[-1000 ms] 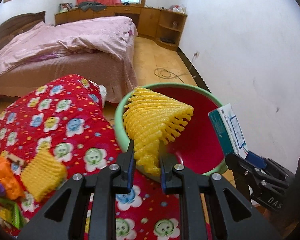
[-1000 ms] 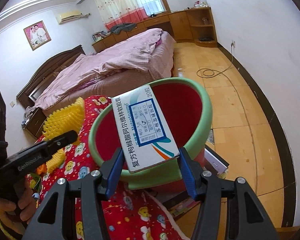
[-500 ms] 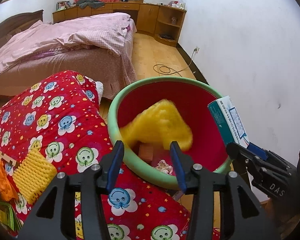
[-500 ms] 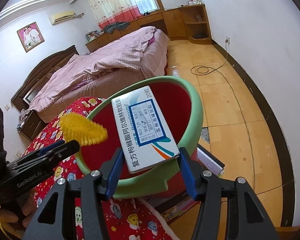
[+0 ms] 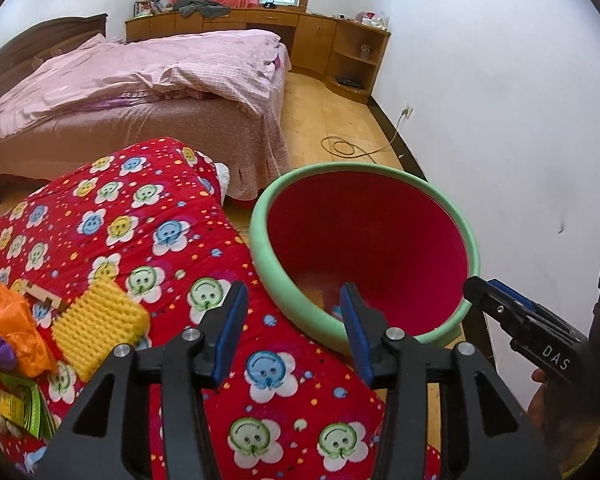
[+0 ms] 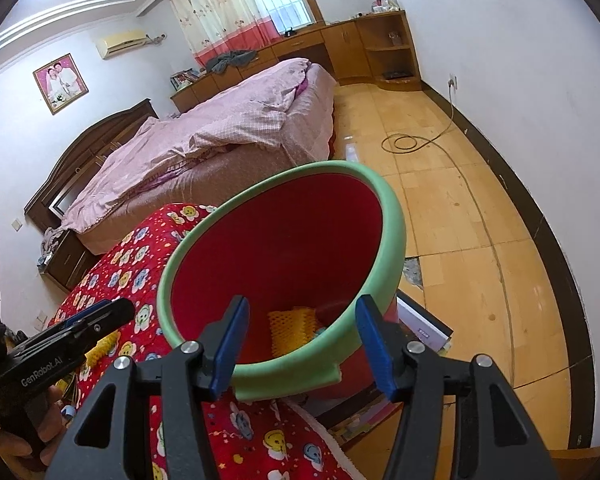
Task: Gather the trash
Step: 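Open the left tool to drop the foam net while the right tool releases the white box into the bucket, then move both tools back over the remaining items on the bedspread, then grasp the yellow foam net with the right tool while the left tool grasps the gold box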
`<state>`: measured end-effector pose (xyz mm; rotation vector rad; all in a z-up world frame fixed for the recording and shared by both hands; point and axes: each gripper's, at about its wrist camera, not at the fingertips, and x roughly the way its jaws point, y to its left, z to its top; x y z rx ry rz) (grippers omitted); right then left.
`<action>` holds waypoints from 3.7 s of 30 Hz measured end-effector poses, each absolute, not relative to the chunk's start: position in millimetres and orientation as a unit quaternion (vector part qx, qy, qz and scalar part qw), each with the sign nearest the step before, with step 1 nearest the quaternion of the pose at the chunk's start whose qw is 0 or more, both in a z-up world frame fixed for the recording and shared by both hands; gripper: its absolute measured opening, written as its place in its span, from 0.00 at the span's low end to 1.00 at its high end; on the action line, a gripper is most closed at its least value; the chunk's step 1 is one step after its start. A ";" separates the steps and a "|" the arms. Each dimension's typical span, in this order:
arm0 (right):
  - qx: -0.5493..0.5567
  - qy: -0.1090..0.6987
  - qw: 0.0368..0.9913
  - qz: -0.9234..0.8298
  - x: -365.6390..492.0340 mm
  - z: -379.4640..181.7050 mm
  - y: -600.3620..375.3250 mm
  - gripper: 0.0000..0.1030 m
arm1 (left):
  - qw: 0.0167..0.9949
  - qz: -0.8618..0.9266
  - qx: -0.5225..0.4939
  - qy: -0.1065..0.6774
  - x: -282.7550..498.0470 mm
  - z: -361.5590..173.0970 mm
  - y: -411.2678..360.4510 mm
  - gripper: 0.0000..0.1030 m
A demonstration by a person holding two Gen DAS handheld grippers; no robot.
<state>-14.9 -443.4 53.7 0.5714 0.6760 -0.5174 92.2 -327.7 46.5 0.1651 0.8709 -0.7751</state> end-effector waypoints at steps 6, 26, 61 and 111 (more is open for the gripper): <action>0.268 0.314 0.879 -0.237 -20.0 65.8 -427.7 0.57 | 0.839 -0.352 0.071 0.408 86.5 54.0 -307.8 0.47; 0.246 0.316 0.900 -0.169 -6.3 88.1 -351.3 0.57 | 0.874 -0.275 0.033 0.399 72.9 75.9 -208.8 0.47; 0.219 0.374 0.896 -0.099 70.7 56.7 -275.7 0.62 | 0.877 -0.146 0.005 0.457 137.2 4.6 -79.5 0.66; 0.163 0.422 0.890 -0.048 187.3 18.2 -211.4 0.12 | 0.895 -0.153 -0.047 0.415 147.2 13.6 -35.2 0.43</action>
